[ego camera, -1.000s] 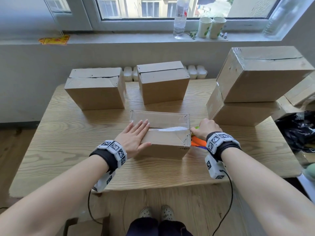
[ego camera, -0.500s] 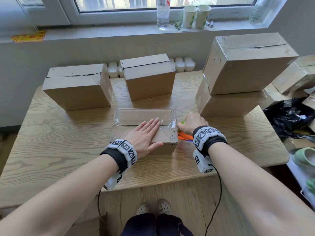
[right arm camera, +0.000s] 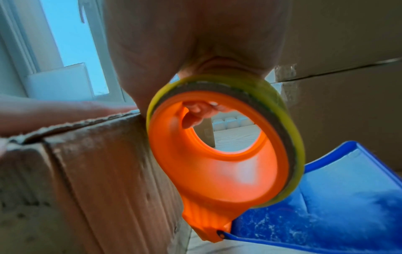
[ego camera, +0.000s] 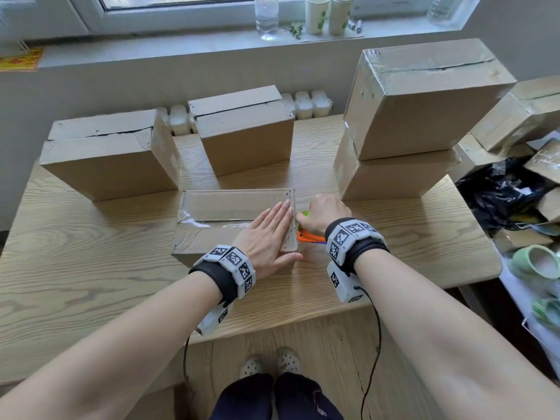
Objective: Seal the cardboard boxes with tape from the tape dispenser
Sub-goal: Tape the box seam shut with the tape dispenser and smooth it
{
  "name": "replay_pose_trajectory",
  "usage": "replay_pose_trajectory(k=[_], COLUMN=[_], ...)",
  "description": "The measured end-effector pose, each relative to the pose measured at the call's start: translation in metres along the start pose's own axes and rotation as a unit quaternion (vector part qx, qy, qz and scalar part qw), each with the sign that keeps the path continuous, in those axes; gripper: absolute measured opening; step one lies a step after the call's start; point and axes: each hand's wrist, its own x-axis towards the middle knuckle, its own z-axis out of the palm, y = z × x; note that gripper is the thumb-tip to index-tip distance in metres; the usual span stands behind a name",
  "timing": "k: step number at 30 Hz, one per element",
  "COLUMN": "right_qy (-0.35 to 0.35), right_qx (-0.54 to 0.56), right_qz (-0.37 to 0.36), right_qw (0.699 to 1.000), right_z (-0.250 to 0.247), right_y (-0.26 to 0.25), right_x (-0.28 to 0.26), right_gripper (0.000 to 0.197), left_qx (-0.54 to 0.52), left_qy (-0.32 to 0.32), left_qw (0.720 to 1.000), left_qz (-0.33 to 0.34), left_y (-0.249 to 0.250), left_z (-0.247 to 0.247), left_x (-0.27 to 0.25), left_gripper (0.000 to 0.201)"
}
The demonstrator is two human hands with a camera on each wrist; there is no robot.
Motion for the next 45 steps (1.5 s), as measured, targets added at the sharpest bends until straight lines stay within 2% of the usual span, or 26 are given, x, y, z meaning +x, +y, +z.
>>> replay_pose_trajectory(k=[3, 8, 11, 13, 18, 22, 26, 31, 35, 41, 45], right_qy=[-0.013, -0.078, -0.131, -0.14, -0.11, -0.105, -0.11, -0.113, -0.138, -0.047, -0.043], right_qx=[0.03, 0.095, 0.174, 0.215, 0.19, 0.201, 0.147, 0.232, 0.259, 0.384, 0.419], right_qz=[-0.003, -0.037, -0.085, -0.088, -0.025, -0.009, 0.054, 0.063, 0.042, 0.033, 0.025], right_qw=[0.999, 0.992, 0.972, 0.962, 0.975, 0.974, 0.981, 0.964, 0.955, 0.921, 0.906], right_z=[0.003, -0.001, -0.011, -0.012, -0.002, -0.001, 0.002, -0.007, -0.021, -0.028, -0.028], right_y=[0.0, 0.015, 0.025, 0.031, 0.057, 0.074, 0.102, 0.108, 0.103, 0.099, 0.092], right_x=[0.001, 0.0, -0.003, -0.004, -0.008, -0.014, -0.023, -0.032, -0.034, -0.035, -0.038], right_gripper=[0.029, 0.046, 0.036, 0.029, 0.043, 0.041, 0.055, 0.049, 0.033, 0.043, 0.051], left_qx=[-0.003, -0.004, -0.008, -0.005, 0.003, -0.007, -0.007, -0.005, 0.022, -0.002, -0.015], left_qy=[0.023, 0.029, 0.033, 0.028, 0.022, 0.019, 0.011, 0.015, 0.01, 0.003, 0.002], left_qw=[1.0, 0.999, 0.999, 0.999, 0.999, 0.998, 0.998, 0.999, 0.999, 1.0, 1.0], left_qz=[0.0, 0.019, 0.028, 0.034, 0.047, 0.055, 0.061, 0.052, 0.03, 0.023, 0.024], left_y=[0.004, -0.013, -0.017, -0.019, -0.024, -0.027, -0.031, -0.026, -0.016, -0.019, -0.018], left_z=[0.002, 0.004, 0.004, 0.003, 0.004, 0.004, 0.002, -0.001, -0.001, 0.001, 0.0], left_x=[0.008, -0.006, -0.009, -0.007, -0.006, -0.006, -0.008, -0.008, -0.009, -0.007, -0.008], left_gripper=[0.091, 0.084, 0.08, 0.08, 0.083, 0.083, 0.083, 0.083, 0.086, 0.089, 0.089])
